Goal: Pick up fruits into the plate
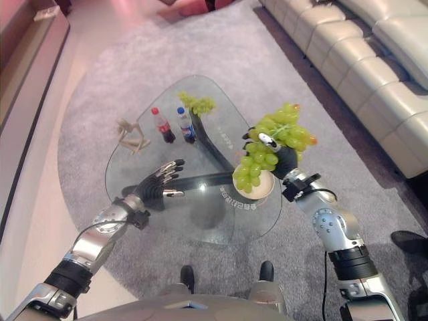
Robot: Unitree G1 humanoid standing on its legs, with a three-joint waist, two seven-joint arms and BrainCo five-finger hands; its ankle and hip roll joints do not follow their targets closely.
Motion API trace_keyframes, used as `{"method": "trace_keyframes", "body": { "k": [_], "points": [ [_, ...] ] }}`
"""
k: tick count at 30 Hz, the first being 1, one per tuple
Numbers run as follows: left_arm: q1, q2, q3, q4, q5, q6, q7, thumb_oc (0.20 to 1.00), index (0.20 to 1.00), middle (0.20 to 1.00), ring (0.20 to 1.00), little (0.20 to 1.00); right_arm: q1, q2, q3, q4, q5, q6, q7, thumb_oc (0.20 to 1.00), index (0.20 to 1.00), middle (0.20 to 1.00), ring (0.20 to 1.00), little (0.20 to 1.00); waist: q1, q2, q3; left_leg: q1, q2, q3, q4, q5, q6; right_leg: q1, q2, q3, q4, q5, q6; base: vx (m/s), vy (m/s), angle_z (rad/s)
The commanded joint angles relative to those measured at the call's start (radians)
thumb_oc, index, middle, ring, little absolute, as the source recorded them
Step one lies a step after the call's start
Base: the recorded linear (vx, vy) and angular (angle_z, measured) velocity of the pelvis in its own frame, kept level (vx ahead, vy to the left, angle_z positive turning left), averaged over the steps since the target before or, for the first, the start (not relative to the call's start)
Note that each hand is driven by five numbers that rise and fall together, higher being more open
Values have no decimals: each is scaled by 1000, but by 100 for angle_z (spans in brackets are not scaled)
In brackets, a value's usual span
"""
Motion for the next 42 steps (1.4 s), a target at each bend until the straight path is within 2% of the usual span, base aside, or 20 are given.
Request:
{"method": "trace_keyframes", "body": {
  "k": [1, 5, 7, 8, 9, 11, 15, 16, 18, 21, 25, 26, 28, 29, 31, 32, 34, 35, 36, 42],
  "points": [
    [-39, 31, 30, 94, 69, -73, 123, 1000, 1000, 1000, 1000, 1000, -59, 4, -72, -17, -1, -107, -9, 200, 200, 200, 200, 200, -13, -28, 44, -58, -60, -71, 88, -134, 43, -11, 29, 22, 140, -159, -20, -52, 14, 2],
    [-35, -9, 21, 226, 115, -44, 242, 1000, 1000, 1000, 1000, 1000, -65, 6, -64, 106, -99, -135, -73, 200, 200, 200, 200, 200, -12, -28, 74, -77, -67, -75, 87, -127, 42, -30, 32, 21, 146, -159, -21, -61, 4, 2],
    [-41, -25, 23, 280, 138, -50, 288, 1000, 1000, 1000, 1000, 1000, -74, 0, -60, 150, -129, -151, -101, 200, 200, 200, 200, 200, -9, -29, 87, -88, -69, -77, 88, -123, 42, -40, 33, 21, 149, -158, -22, -82, 0, 3],
    [-54, -50, 31, 358, 197, -68, 395, 1000, 1000, 1000, 1000, 1000, -103, -5, -50, 221, -128, -164, -126, 200, 200, 200, 200, 200, -4, -28, 107, -99, -72, -81, 87, -119, 42, -53, 35, 18, 153, -157, -25, -107, -1, 4],
    [-68, -54, 33, 402, 213, -66, 455, 1000, 1000, 1000, 1000, 1000, -123, -6, -41, 248, -148, -171, -157, 200, 200, 200, 200, 200, -1, -30, 121, -110, -76, -86, 89, -117, 43, -64, 36, 21, 156, -155, -27, -129, -3, 8],
    [-91, -73, 47, 479, 213, -65, 510, 1000, 1000, 1000, 1000, 1000, -151, -4, -22, 301, -178, -202, -193, 200, 200, 200, 200, 200, 6, -34, 145, -132, -83, -91, 97, -114, 44, -83, 38, 21, 160, -151, -31, -108, -13, 12],
    [-110, -104, 63, 562, 231, -55, 555, 1000, 1000, 1000, 1000, 1000, -197, -5, -6, 362, -247, -233, -263, 200, 200, 200, 200, 200, 17, -41, 187, -162, -92, -97, 108, -111, 47, -112, 43, 22, 169, -144, -36, -88, -22, 6],
    [-112, -109, 64, 580, 241, -53, 559, 1000, 1000, 1000, 1000, 1000, -218, -21, -4, 400, -313, -261, -293, 200, 200, 200, 200, 200, 28, -43, 209, -181, -99, -101, 114, -110, 49, -130, 46, 18, 181, -145, -38, -101, -56, 6],
    [-115, -112, 69, 593, 232, -29, 567, 1000, 1000, 1000, 1000, 1000, -261, -56, -2, 432, -416, -277, -346, 200, 200, 200, 200, 200, 44, -47, 249, -221, -108, -108, 135, -106, 53, -174, 44, 14, 206, -139, -36, -146, -89, 8],
    [-120, -106, 69, 601, 233, -33, 584, 1000, 1000, 1000, 1000, 1000, -313, -104, -2, 491, -484, -286, -365, 200, 200, 200, 200, 200, 60, -40, 299, -273, -120, -122, 166, -103, 57, -228, 43, 5, 239, -134, -38, -100, -58, 11],
    [-113, -100, 61, 614, 222, -37, 577, 1000, 1000, 1000, 1000, 1000, -370, -154, 21, 579, -582, -281, -397, 200, 200, 200, 200, 200, 77, -24, 300, -333, -133, -141, 169, -92, 63, -296, 47, -12, 272, -141, -42, -34, -25, 8],
    [-104, -98, 52, 608, 229, -45, 577, 1000, 1000, 1000, 1000, 1000, -407, -190, 43, 631, -669, -274, -435, 200, 200, 200, 200, 200, 91, -16, 300, -368, -138, -147, 164, -81, 64, -336, 47, -26, 286, -142, -43, -65, -7, 10],
    [-97, -98, 42, 607, 239, -55, 586, 1000, 1000, 1000, 1000, 1000, -444, -227, 70, 671, -715, -264, -454, 200, 200, 200, 200, 200, 100, -9, 300, -396, -140, -152, 165, -75, 65, -369, 47, -35, 300, -143, -45, -39, 6, 14],
    [-83, -96, 27, 598, 233, -58, 601, 1000, 1000, 1000, 1000, 1000, -484, -268, 103, 713, -823, -245, -485, 200, 200, 200, 200, 200, 112, -4, 300, -425, -144, -156, 178, -75, 65, -401, 43, -46, 323, -151, -48, -6, 1, 14],
    [-82, -92, 18, 594, 222, -64, 622, 1000, 1000, 1000, 1000, 1000, -532, -318, 151, 764, -939, -236, -524, 200, 200, 200, 200, 200, 124, -1, 300, -465, -149, -162, 191, -67, 67, -435, 40, -59, 334, -144, -50, -8, -5, 12],
    [-82, -93, 18, 593, 221, -65, 625, 1000, 1000, 1000, 1000, 1000, -540, -323, 158, 771, -951, -232, -533, 200, 200, 200, 200, 200, 124, 0, 300, -471, -150, -163, 194, -67, 67, -440, 39, -61, 336, -144, -50, 0, -18, 7],
    [-72, -80, 0, 574, 219, -72, 645, 1000, 1000, 1000, 1000, 1000, -622, -376, 228, 828, -1112, -167, -597, 200, 200, 200, 200, 200, 143, 0, 300, -511, -152, -164, 206, -64, 69, -477, 34, -81, 357, -149, -49, 25, -57, 8],
    [-71, -78, -3, 569, 218, -73, 647, 1000, 1000, 1000, 1000, 1000, -636, -384, 241, 834, -1129, -158, -611, 200, 200, 200, 200, 200, 146, 0, 300, -517, -152, -164, 207, -63, 69, -482, 33, -84, 358, -148, -49, 36, -74, 12],
    [-66, -67, -14, 553, 214, -78, 650, 1000, 1000, 1000, 1000, 1000, -680, -412, 290, 849, -1185, -111, -635, 200, 200, 200, 200, 200, 156, 1, 300, -537, -155, -166, 210, -59, 71, -498, 33, -93, 362, -147, -48, 24, -45, 12],
    [-52, -33, -42, 506, 192, -83, 679, 1000, 1000, 1000, 1000, 1000, -808, -461, 394, 909, -1315, -1, -681, 200, 200, 200, 200, 200, 179, 14, 300, -622, -176, -182, 260, -59, 80, -570, 23, -106, 402, -152, -51, 37, -8, 12]
  ]
}}
